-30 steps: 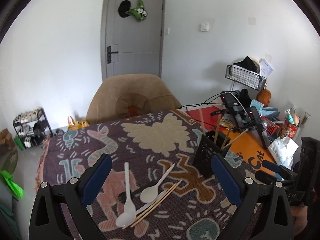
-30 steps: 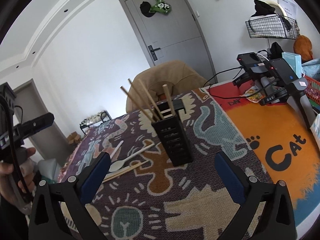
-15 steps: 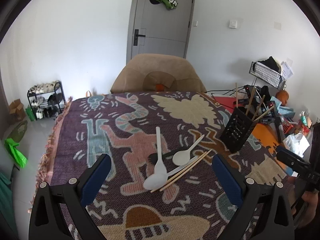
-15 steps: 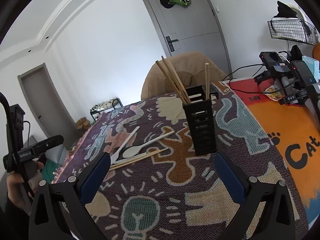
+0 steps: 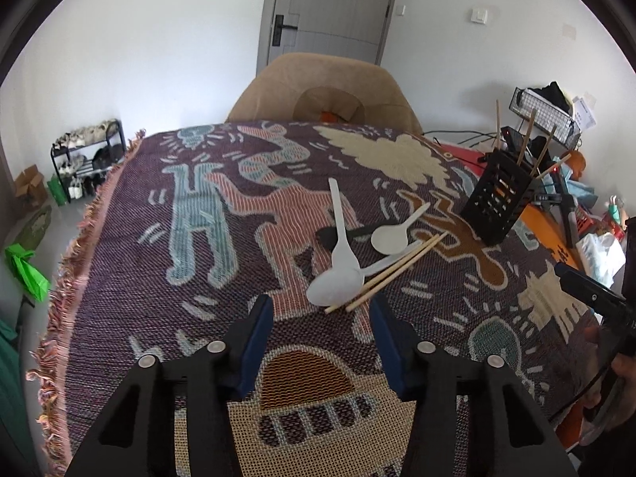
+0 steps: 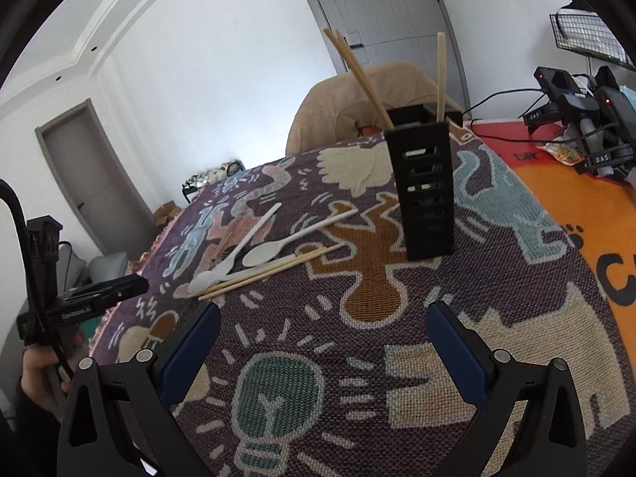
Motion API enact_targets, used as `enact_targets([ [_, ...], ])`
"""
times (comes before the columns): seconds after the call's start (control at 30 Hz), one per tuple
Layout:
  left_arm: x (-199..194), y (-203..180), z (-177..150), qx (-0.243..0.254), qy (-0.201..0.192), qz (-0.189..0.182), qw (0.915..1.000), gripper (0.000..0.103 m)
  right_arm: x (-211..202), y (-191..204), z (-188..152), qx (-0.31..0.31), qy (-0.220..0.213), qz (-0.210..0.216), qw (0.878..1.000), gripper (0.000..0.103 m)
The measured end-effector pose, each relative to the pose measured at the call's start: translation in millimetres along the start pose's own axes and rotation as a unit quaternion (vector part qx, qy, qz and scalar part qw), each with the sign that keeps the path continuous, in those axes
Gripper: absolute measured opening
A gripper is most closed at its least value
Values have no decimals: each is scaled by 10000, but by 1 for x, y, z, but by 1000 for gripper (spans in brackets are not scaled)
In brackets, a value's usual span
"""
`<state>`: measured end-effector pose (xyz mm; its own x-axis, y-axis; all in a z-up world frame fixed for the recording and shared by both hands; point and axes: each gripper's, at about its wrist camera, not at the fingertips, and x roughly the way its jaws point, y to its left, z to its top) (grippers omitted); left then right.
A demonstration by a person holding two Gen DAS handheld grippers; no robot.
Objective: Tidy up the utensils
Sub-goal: 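Move both grippers back toward the white spoons on the blanket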
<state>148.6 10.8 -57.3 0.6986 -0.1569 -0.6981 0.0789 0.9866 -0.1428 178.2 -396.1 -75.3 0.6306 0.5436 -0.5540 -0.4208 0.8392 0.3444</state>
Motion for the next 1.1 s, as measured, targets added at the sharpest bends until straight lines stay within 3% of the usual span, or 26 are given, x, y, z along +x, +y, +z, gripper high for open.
enact_targets([
  [0.17,21,2,-2,-13,194,-147,9997,48,8,2,-4,5,99,5,10000,103],
  [0.43,55,-1,7,240,459,-13,9987,49,16,-2,-6,51,213,-21,9998,103],
  [0.73,68,-29,10,1162,416,305,9919,50,18,-9,-8,144,250,-52,9996,103],
  [0.9,74,-41,6,1869,392,406,9808,50,16,-11,-8,155,247,-75,9995,103],
  [1.0,79,-41,4,2049,483,370,9769,50,16,-11,-8,170,240,-81,9995,103],
  [1.1,78,-41,1,2094,527,304,9759,41,16,-10,-8,155,239,-84,9996,103],
])
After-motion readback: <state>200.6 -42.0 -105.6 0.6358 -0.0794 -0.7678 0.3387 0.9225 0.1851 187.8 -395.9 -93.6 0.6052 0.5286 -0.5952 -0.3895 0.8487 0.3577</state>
